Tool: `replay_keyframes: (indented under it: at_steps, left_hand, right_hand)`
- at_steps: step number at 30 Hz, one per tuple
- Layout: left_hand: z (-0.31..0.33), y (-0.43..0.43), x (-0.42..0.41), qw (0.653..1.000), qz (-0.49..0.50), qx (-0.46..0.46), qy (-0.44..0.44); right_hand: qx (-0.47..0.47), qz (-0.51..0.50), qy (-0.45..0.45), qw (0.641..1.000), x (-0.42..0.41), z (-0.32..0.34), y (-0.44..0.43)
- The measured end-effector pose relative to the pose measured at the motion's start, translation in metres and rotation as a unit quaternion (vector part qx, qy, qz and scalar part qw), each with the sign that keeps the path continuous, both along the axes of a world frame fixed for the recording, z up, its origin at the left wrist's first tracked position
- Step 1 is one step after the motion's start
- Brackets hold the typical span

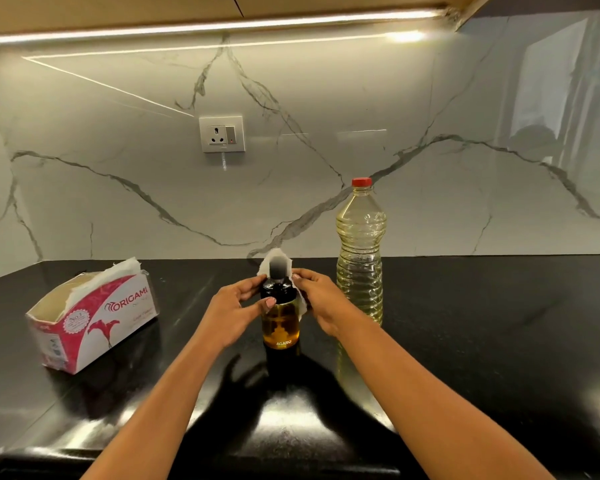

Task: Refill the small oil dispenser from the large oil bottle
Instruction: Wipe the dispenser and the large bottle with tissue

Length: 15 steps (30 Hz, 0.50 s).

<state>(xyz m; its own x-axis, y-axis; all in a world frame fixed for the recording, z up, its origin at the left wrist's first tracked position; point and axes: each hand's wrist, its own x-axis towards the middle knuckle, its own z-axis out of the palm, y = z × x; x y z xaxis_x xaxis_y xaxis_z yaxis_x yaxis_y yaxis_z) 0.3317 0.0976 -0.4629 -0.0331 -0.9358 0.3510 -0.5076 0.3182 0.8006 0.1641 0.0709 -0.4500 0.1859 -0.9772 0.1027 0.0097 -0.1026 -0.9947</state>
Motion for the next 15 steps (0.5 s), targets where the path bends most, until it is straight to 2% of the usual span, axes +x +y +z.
replay_keyframes:
  at_steps: [6, 8, 12, 15]
  left_hand:
    - [0.001, -0.002, 0.001, 1.0, 0.0, -0.009, -0.018]
    - [0.001, -0.001, 0.002, 1.0, 0.007, -0.017, -0.025]
    - [0.002, 0.004, -0.001, 0.995, 0.058, -0.055, -0.052]
    - [0.0, 0.007, -0.005, 0.987, 0.1, -0.094, -0.083]
  right_hand:
    - [0.002, -0.082, -0.042, 0.996, 0.007, -0.023, 0.015]
    - [-0.022, -0.1, -0.016, 0.995, 0.008, -0.024, 0.017]
    - [-0.006, -0.088, -0.004, 0.996, 0.009, -0.012, 0.013]
    - [-0.068, -0.142, 0.053, 0.986, 0.008, -0.018, 0.015]
